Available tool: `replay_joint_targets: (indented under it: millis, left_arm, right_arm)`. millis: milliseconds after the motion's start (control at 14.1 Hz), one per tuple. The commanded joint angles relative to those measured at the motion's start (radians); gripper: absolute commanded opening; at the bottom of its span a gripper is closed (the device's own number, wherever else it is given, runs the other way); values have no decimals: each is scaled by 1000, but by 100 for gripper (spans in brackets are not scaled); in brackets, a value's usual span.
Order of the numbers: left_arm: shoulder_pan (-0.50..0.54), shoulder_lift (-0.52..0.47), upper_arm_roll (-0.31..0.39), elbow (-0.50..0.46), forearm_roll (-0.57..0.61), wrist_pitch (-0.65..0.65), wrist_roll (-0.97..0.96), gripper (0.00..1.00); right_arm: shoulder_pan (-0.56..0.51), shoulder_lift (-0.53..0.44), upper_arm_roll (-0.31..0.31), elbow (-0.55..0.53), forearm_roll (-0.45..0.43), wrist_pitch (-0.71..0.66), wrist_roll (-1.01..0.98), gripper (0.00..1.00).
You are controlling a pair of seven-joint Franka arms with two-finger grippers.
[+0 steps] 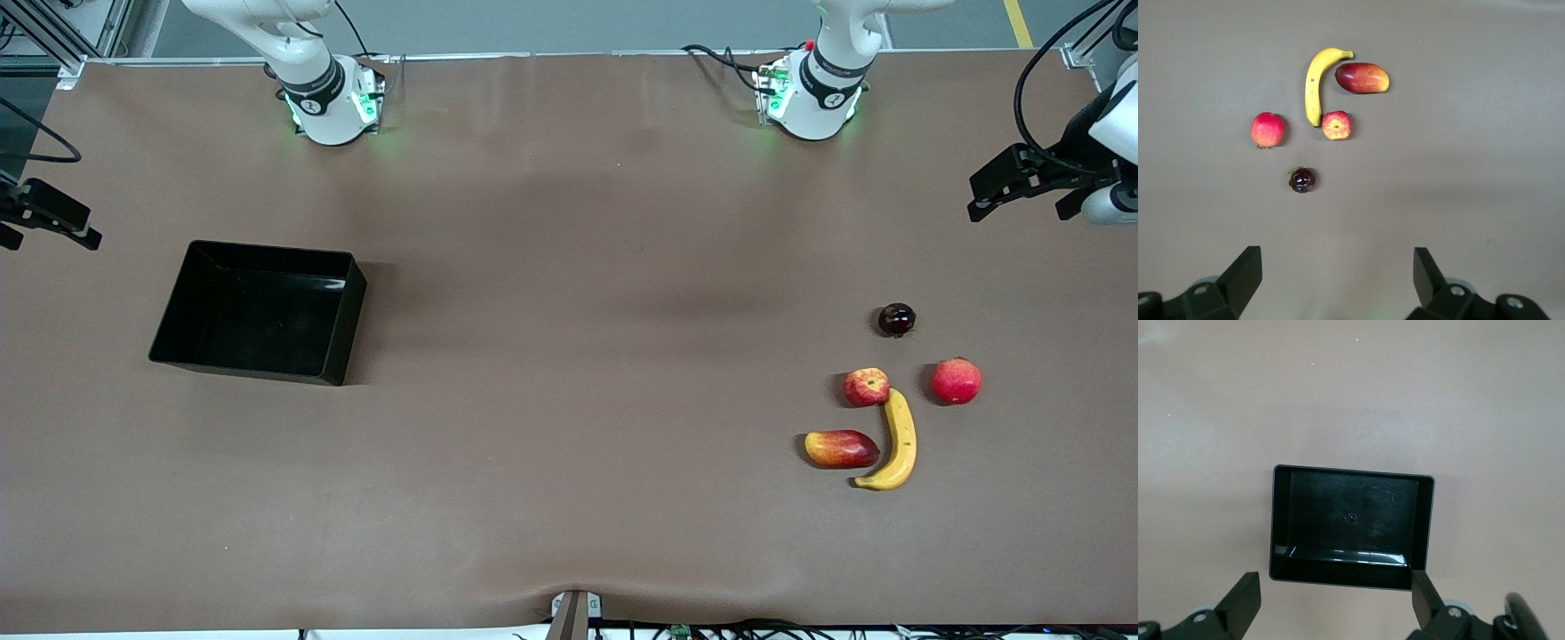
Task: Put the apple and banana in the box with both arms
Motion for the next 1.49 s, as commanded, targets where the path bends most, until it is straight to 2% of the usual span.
replay_joint_targets:
  millis: [0,425,496,638,780,851,1063,1276,1418]
  left_arm:
    - [6,-11,-4,8,20,-17,15,100]
    - [4,5,3,12,26,-16,14,100]
    - [6,30,3,11,33,-5,14,100]
    - [7,91,2,2,35,33,11,100]
    - [4,181,3,-12,35,76,-6,100]
    - [2,229,0,-26,33,116,-19,100]
    - [1,291,0,-133,33,295,-69,100]
    - [7,372,0,-205,33,469,-118,100]
    - [18,423,3,-225,33,547,-128,100]
  right_arm:
    - [-5,16,3,26,-4,-10,11,100]
    - [-51,90,0,25,-7,-15,15,100]
    - [-70,131,0,26,-11,-16,8,100]
    - [-96,148,0,26,-16,-8,7,100]
    - [-108,220,-2,40,-22,-8,11,100]
    - [-123,232,-2,43,-24,-4,7,100]
    - [-171,329,-2,45,-24,4,6,100]
    - [-224,441,0,40,-21,114,-14,100]
    - [-271,472,0,37,-13,168,-182,100]
